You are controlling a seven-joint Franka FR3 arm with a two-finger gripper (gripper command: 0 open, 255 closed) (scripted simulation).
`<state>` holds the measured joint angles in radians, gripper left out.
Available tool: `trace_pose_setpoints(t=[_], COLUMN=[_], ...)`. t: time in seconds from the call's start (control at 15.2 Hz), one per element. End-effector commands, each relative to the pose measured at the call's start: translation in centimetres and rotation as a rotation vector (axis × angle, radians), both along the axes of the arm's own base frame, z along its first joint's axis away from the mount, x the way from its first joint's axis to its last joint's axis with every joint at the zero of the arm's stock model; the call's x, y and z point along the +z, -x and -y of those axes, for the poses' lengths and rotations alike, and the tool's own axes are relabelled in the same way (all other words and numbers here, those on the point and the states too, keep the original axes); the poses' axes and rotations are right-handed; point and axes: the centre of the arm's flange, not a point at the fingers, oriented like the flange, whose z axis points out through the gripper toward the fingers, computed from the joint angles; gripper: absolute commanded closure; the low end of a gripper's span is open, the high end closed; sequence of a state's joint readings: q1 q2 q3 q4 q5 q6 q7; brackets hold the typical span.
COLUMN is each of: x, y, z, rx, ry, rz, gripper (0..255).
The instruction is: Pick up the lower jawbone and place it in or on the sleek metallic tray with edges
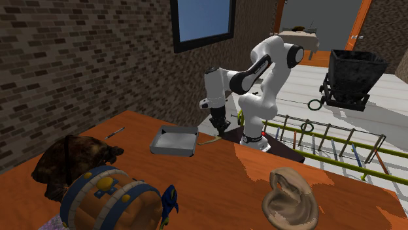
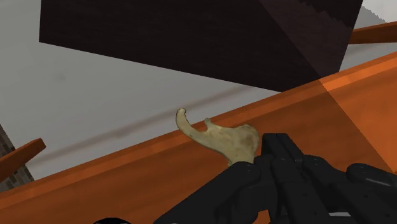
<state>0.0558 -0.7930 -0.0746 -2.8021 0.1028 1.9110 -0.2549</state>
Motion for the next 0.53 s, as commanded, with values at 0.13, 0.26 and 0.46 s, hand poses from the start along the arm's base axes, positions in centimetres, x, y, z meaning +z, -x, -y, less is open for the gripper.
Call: trace_pose_setpoints(t=[0.13, 0.26, 0.46], x=[0.0, 0.4, 0.3], y=[0.0, -0.2, -0.5], z=[0.0, -0.7, -1.5], rx=[0.0, -0.007, -0.015], ry=[0.0, 0.07, 0.15], rz=[0.0, 0.065, 0.14], gripper=[255, 0, 0])
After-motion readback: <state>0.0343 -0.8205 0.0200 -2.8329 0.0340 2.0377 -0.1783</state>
